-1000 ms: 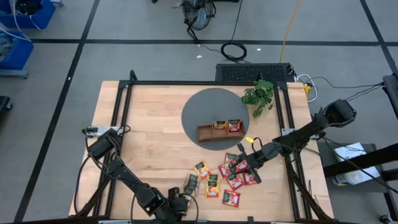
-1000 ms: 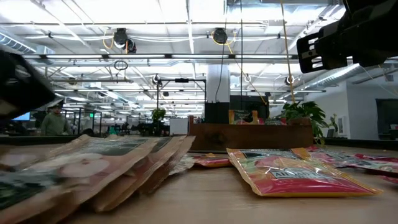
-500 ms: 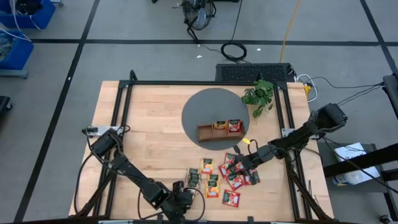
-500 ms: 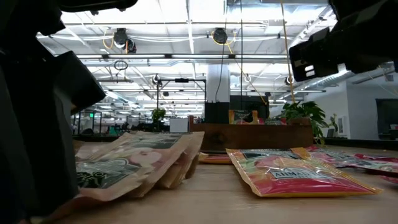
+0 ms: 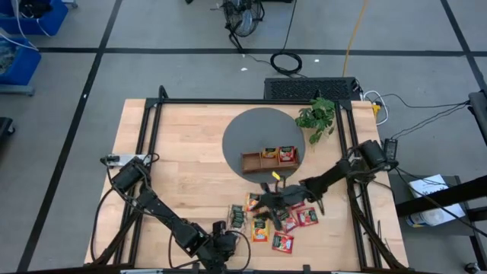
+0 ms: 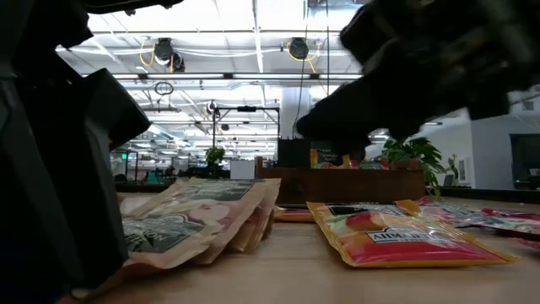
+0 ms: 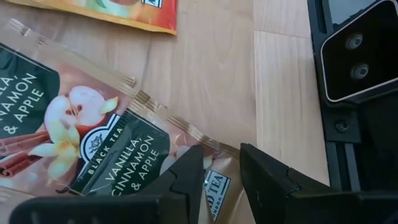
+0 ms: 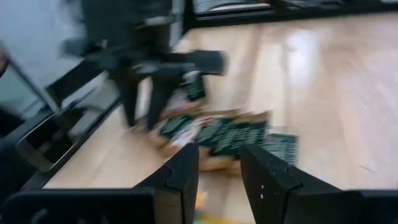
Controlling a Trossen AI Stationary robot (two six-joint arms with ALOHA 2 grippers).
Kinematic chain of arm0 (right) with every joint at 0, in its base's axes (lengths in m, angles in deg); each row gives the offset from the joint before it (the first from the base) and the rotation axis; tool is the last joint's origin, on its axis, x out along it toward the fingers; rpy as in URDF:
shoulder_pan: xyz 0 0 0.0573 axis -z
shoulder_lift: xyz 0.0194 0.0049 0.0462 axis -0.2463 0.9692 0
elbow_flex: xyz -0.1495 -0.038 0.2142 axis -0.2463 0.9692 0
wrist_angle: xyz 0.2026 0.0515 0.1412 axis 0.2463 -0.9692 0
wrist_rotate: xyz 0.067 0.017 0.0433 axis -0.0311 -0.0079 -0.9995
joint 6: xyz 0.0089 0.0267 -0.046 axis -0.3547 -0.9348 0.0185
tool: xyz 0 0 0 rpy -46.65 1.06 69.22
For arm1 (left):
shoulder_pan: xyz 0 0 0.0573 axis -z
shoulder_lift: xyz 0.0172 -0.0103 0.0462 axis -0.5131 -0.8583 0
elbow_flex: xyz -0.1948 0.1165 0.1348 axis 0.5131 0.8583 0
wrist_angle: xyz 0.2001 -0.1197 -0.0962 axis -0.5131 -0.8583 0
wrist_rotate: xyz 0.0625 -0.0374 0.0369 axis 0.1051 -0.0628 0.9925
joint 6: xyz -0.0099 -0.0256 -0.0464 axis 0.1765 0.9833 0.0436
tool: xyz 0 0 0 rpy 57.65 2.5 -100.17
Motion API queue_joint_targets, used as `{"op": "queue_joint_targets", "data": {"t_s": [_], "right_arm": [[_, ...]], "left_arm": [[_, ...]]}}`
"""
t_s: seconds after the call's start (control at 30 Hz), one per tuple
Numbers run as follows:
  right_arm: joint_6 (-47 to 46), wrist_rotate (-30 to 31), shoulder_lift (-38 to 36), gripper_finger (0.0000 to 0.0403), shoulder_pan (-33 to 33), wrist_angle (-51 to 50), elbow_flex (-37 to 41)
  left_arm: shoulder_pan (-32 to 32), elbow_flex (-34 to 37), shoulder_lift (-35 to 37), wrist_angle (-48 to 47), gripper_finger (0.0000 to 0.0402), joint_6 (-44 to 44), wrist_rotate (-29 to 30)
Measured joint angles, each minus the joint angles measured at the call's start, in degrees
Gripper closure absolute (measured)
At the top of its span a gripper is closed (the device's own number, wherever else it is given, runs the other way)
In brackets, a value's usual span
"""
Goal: Pick & Place Tea
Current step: Put the brown tea bag into the left section of the wooden organizer
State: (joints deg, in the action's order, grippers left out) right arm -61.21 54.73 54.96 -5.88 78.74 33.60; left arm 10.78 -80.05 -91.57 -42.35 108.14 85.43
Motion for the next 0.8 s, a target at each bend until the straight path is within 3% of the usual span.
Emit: {"op": "queue_joint_targets", "data": {"t_s": [0.27, 0.47, 0.8], "right_arm": [[-10.3, -8.4, 0.7, 0.0298, 6.0, -9.4, -2.9], [-9.8, -4.5, 0.7, 0.0298, 4.1, -13.4, -5.2], [-10.7, -4.3, 0.7, 0.0285, 4.1, -15.3, -5.5]], "left_arm": [[0.0, 0.0, 0.0, 0.3, 0.0289, -2.9, 0.8], [0.3, 0.0, 0.0, 0.4, 0.0289, -3.3, 2.5], [0.4, 0.0, 0.0, 0.9, 0.0289, -4.9, 3.1]]}}
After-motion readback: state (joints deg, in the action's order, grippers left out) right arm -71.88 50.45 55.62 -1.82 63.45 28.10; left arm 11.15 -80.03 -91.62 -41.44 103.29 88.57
